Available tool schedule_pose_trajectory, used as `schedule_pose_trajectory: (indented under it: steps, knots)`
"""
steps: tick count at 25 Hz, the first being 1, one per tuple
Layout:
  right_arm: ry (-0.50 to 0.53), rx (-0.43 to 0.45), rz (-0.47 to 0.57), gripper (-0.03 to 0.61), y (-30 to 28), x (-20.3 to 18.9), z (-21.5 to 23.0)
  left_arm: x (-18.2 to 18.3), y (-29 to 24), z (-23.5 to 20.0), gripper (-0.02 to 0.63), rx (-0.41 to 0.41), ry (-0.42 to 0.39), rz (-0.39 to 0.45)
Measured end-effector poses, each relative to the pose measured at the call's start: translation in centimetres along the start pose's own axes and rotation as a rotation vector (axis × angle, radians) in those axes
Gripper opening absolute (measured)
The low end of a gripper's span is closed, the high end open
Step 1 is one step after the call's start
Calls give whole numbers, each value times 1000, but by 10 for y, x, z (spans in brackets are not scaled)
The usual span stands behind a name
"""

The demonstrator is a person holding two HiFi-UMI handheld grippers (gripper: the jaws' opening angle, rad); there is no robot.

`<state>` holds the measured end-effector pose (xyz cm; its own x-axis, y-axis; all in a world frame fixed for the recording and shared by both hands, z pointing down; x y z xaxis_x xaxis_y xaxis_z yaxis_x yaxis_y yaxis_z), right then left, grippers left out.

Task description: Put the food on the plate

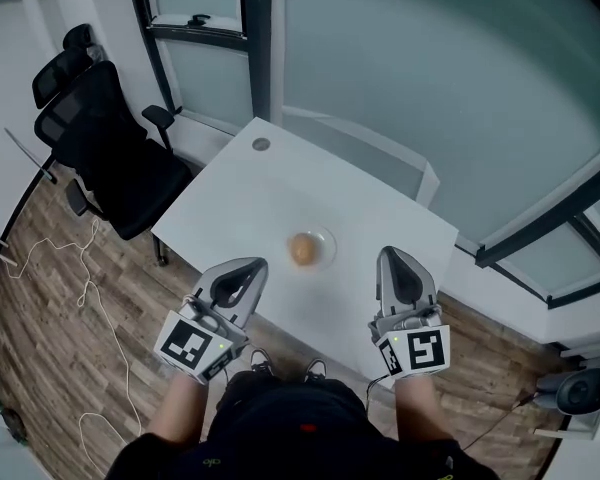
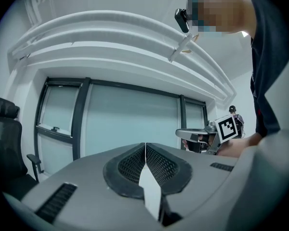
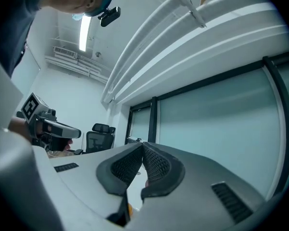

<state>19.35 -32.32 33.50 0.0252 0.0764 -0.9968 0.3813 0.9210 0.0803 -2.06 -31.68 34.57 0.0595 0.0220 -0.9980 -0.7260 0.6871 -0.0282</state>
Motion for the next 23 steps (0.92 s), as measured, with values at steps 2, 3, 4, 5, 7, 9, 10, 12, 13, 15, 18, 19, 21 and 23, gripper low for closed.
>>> schedule_pose_trajectory:
  steps: [2, 3, 4, 5, 7, 9, 10, 12, 13, 15, 18, 19, 21, 23]
  knots:
    - [12, 4, 13, 25, 5, 9, -1, 4, 0, 3, 25, 0, -9, 11]
    - [15, 6, 17, 25, 7, 12, -1, 6, 0, 4, 25, 0, -16, 15]
    - [15, 8, 21, 25, 9, 15, -1, 8, 1, 5, 25, 1, -21, 19]
    - [13, 11, 24, 25, 11, 17, -1, 10, 1, 7, 25, 1, -23, 21]
    - [12, 15, 29, 25, 14, 20, -1, 13, 3, 10, 25, 4, -23, 25]
    - [16, 23, 33, 25, 14, 23, -4, 15, 5, 11, 25, 8, -28, 30]
    - [20, 27, 35, 24, 13, 25, -6, 16, 6, 10, 25, 11, -30, 33]
    - [25, 38, 38, 24, 10, 28, -9, 20, 9, 8, 25, 19, -34, 43]
    - [28, 44, 39, 24, 9, 30, -10, 21, 9, 8, 25, 24, -35, 47]
    - [33, 55, 40, 24, 8, 32, -11, 24, 11, 8, 25, 34, -37, 51]
    - [36, 69, 39, 23, 7, 33, -16, 25, 15, 8, 25, 44, -40, 53]
    - [36, 72, 38, 23, 7, 33, -17, 24, 17, 7, 25, 46, -41, 52]
    - [35, 77, 35, 23, 5, 32, -20, 21, 20, 5, 25, 50, -46, 47]
    - [35, 82, 33, 23, 3, 31, -22, 17, 22, 3, 25, 53, -50, 44]
Point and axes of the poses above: the fingertips, and each gripper's own axes: y backward along the fingers, z to its right, x out of its top, the point moved 3 cm from there along y, backward along the fingers, and after that the axes turned 7 degrees about -y, right-handed, at the moved point
